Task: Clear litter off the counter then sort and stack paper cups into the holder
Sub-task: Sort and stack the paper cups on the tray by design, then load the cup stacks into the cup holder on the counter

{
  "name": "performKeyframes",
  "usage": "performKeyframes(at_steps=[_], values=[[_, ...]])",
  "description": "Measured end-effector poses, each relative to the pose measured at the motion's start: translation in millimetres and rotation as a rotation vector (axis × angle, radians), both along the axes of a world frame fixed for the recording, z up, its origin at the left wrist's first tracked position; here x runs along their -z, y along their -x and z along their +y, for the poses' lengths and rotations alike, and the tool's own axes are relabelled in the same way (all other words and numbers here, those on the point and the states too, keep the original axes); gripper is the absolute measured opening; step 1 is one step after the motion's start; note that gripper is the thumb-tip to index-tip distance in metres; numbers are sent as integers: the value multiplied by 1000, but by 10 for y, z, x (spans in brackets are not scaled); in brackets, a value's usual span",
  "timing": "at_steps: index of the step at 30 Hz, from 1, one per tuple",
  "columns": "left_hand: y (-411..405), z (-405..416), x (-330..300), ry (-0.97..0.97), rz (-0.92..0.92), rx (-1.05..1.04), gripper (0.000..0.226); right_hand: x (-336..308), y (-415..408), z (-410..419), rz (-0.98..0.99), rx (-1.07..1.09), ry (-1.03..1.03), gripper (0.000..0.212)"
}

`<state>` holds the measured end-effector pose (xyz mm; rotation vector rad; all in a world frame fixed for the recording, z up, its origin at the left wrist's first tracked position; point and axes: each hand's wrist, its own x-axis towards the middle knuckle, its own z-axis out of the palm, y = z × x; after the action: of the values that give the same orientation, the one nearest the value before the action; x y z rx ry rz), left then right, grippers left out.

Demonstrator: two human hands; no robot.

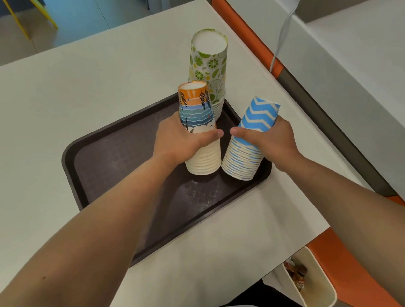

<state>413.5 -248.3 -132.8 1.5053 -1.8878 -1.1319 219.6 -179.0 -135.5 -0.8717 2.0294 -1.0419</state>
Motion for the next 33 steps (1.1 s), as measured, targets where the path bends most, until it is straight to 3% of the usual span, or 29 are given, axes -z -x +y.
performKeyframes(at_steps=[4,15,20,25,29,33], values=[[-38,-28,-51,-52,-47,46,44,22,20,-44,-57,-12,-81,64],[-147,83,-149,-220,-30,77,36,-176,62,85,-153,-1,-140,45],[-50,183,-338,-311,36,159,39,-433,169,184,-139,1,-150,50],[226,302,-563,-338,130,217,36,-784,397,378,-125,36,-122,42],[614,311,-772,-368,159,283,48,-1021,704,562,-106,135,-92,54],[1112,318,-1004,-356,124,272,42,-1274,1114,722,-100,222,-64,56]])
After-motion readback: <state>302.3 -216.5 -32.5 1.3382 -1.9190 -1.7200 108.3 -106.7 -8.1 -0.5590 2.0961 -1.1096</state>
